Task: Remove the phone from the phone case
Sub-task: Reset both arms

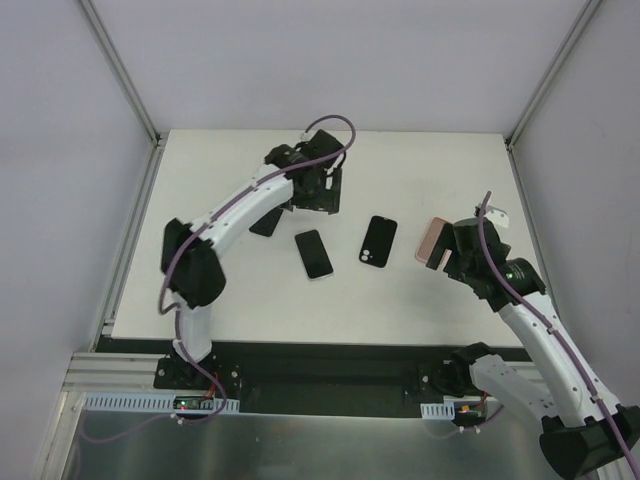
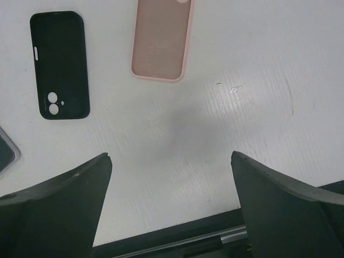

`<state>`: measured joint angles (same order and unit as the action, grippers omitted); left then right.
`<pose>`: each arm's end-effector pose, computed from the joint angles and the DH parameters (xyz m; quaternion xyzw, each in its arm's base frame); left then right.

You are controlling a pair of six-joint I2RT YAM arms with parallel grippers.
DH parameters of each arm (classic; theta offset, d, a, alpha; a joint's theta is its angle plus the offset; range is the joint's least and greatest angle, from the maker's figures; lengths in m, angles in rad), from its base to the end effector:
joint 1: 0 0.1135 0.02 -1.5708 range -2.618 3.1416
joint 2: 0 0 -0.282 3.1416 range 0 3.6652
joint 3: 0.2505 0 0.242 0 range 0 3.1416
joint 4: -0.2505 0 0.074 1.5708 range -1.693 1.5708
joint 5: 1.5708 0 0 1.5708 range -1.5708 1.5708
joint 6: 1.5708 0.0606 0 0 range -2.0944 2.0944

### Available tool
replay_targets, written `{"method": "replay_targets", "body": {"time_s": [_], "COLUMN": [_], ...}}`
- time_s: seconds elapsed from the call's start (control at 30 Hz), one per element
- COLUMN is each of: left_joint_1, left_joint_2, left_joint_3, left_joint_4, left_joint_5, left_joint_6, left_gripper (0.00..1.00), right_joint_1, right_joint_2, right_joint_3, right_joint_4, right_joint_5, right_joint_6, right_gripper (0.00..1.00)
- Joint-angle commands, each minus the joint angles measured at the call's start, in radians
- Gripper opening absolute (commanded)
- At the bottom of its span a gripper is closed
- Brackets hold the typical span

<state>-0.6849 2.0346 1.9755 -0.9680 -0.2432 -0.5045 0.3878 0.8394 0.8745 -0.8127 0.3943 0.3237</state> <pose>0.3596 -0.2749 0.2981 0.0537 0.9552 -0.0525 0.2862 0.1536 0.0376 0.3004 0.0466 0.9065 -0.0374 0.4180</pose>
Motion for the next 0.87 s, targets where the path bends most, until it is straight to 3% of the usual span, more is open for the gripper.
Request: {"method": "replay_targets", "body": {"time_s": [0.0,0.17,0.33,0.5,0.83], "left_joint_1": [0.025,0.094,0.200,0.234,0.235], "left_joint_2": [-0.326,-0.597,-0.876,-1.045,-1.073], "left_joint_3": [-0.240,-0.615,-0.878,-0.951,-0.960], "left_joint_4": [0.102,0.209,0.241,0.239,0.239], "left_joint_5": [-0.016,0.019,0.093,0.101,0.105], "left_joint_6": [0.061,0.099,0.115,0.135,0.126], "left_gripper": [0.92,0.92,0.92,0.93,0.95], "right_joint_1": [0.000,-0.001,-0.001,-0.001,0.000], "right_joint_2": [-0.005,-0.016,-0.011,-0.014,-0.008], "right_joint_3": [0.057,0.046,0.044,0.061,0.044], "right_joint_4": [-0.045,-0.052,-0.052,-0.048,-0.046], "right_joint_5": [0.066,0.083,0.101,0.112,0.127], "right_joint_6": [-0.029,-0.032,-0.049,-0.064,-0.066], "right_gripper": [0.96,0.96,0.96,0.96,0.96]}}
